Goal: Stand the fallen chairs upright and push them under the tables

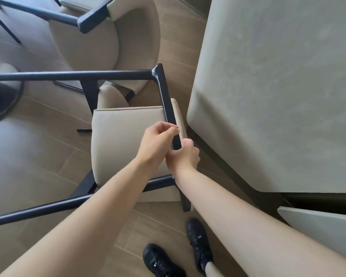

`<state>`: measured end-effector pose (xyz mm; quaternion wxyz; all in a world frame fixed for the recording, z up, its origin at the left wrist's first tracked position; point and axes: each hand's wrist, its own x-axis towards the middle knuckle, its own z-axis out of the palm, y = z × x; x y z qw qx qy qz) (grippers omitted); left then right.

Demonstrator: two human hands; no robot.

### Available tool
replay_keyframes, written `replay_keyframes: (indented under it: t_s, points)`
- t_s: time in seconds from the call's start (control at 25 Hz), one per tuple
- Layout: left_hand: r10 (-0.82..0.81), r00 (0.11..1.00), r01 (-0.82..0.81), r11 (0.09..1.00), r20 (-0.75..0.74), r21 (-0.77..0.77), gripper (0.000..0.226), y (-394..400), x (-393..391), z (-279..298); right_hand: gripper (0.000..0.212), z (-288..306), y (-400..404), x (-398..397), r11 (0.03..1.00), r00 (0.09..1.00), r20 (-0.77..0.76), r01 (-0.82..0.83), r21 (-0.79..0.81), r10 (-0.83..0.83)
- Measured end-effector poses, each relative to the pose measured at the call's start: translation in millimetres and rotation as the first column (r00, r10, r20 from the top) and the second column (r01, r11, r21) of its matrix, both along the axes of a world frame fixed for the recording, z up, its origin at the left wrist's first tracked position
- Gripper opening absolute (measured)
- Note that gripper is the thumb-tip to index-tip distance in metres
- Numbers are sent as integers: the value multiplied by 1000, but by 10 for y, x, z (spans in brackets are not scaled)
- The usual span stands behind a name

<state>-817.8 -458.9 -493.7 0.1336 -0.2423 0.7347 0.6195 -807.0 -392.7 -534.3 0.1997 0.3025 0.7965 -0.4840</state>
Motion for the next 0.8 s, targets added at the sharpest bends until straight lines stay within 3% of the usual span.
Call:
replay_keyframes:
  t_s: [0.2,0.36,0.44,0.52,0.56,0.6,0.68,0.72,0.76,0.8]
  points:
    - [15,1000,-14,999,26,-37,13,65,-12,-419,69,-454,85,-79,983,994,-45,-89,163,97]
    - [-28,999,29,997,27,-68,20,50,-47,-641,75,-720,340,-166,980,982,-18,-187,72,188]
    - [-122,992,117,969,-11,-218,25,80,-84,-703,71,-826,447,-181,973,973,15,-231,27,230]
    - [-316,944,245,866,-97,-435,33,124,-157,-718,58,-941,540,-177,953,949,86,-302,-36,304]
    - [-461,880,334,775,-117,-536,38,139,-210,-722,52,-984,566,-183,944,937,115,-323,-69,330]
    - [-645,759,453,614,-81,-647,42,146,-284,-720,48,-1005,573,-200,940,932,129,-330,-88,339]
    - [-909,350,578,19,226,-816,45,190,-450,-732,51,-1057,592,-273,914,906,120,-400,-62,405]
    - [-900,168,528,-263,403,-807,44,217,-536,-747,60,-1067,599,-318,876,869,116,-480,-40,481]
    - [-827,54,459,-477,560,-750,44,246,-606,-789,75,-1061,606,-353,863,856,108,-502,-59,505]
    - [-741,-8,403,-617,672,-676,44,310,-683,-816,91,-1044,620,-368,871,864,115,-480,-105,490]
